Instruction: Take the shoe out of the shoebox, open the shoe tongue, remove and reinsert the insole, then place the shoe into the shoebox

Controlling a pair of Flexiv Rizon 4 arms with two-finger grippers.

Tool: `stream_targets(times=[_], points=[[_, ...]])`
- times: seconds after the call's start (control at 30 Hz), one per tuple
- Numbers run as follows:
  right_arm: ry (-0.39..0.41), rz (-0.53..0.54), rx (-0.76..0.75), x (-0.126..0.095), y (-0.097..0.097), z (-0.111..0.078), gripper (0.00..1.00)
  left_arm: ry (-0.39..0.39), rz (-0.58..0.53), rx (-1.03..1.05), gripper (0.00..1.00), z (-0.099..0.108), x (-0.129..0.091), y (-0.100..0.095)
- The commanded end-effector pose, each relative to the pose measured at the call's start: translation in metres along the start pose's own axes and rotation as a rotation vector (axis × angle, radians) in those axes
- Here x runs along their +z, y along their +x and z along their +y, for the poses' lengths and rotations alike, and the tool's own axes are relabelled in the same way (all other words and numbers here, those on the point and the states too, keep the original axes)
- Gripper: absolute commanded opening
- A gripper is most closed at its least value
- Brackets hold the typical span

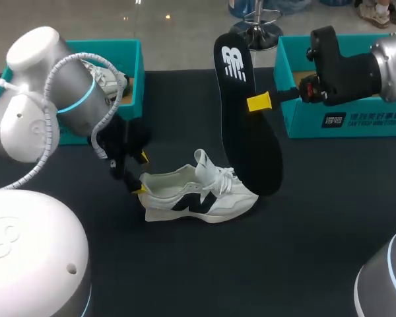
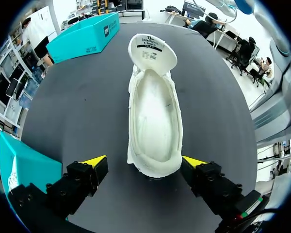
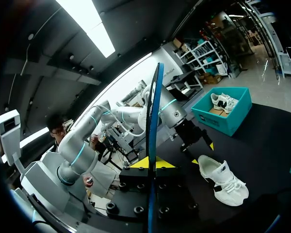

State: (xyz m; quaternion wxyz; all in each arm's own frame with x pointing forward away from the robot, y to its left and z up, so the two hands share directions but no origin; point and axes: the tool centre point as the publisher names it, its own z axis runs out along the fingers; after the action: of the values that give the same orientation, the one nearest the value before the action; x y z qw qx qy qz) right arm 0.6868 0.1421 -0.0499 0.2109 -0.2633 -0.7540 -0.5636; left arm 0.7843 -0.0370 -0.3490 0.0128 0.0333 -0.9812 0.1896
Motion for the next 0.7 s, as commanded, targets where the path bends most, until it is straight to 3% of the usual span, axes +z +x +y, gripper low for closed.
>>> stream_targets(times=[0.03,0.27,0.47,0.7], points=[[0.001,-0.002,0.001,0.001,0.0,0.0,0.0,-0.028,0.0,-0.001,1.0,-0.002,0.001,-0.001],[0.001,-0.002,0.001,0.001,0.0,0.0,0.0,-0.034,0.005,-0.012,1.0,-0.003,0.0,0.001],[0.001,-0.002,0.001,0.001,0.0,0.0,0.0,-0.174,-0.028,-0.019,1.0,-0.012,-0.01,0.007],[0.001,-0.002,0.001,0.001,0.0,0.0,0.0,-0.255,-0.037,-0.025,1.0,-0.013,-0.013,0.004]])
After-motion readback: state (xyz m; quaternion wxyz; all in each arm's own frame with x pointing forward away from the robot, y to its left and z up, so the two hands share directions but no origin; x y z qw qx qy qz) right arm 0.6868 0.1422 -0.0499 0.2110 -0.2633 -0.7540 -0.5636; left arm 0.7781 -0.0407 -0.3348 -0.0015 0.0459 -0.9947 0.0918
